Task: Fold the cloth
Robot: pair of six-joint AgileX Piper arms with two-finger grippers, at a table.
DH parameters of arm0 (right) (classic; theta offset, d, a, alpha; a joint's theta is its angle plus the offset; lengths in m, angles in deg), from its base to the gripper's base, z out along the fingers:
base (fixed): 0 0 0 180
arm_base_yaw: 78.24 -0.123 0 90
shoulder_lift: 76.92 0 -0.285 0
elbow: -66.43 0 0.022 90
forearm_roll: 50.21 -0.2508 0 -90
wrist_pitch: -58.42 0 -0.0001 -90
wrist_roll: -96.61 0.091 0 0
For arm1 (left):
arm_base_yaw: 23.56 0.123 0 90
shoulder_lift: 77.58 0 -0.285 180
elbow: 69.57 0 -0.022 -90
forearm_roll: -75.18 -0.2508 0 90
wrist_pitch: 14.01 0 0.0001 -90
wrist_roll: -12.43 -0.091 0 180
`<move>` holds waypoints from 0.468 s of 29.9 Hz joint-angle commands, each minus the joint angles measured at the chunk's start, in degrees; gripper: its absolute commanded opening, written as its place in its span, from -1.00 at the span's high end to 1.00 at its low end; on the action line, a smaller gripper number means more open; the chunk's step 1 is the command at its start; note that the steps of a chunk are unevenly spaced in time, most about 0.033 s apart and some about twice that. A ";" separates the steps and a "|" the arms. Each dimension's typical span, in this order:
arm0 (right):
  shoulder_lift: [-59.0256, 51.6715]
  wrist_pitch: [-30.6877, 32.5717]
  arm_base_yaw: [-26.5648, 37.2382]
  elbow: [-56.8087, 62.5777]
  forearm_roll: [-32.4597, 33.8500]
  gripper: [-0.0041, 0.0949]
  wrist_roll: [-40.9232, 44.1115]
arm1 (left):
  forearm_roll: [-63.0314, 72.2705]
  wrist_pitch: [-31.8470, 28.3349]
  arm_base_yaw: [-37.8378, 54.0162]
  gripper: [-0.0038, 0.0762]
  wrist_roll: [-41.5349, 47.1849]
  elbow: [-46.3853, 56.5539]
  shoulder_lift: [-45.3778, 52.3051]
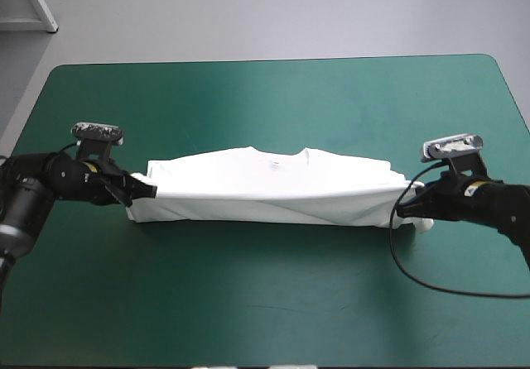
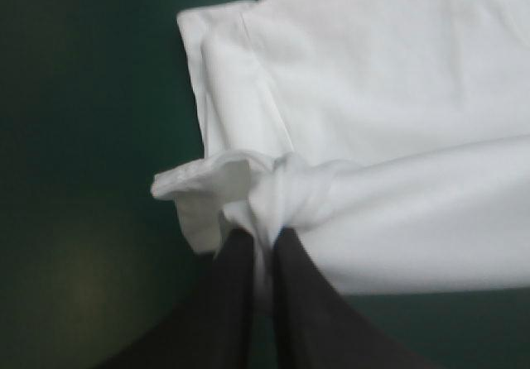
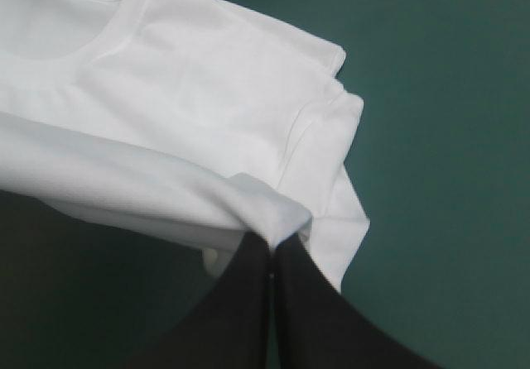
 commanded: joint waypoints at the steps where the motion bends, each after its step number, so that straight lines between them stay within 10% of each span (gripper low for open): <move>1: 6.50 -5.66 0.45 -5.36 -0.64 0.95 -2.45 | -0.61 -5.96 -0.16 0.86 0.01 -5.97 -4.45; 14: 29.51 -7.71 0.45 -21.25 -1.28 0.95 -4.65 | 1.21 -11.86 -0.16 0.86 -0.04 -17.02 -24.64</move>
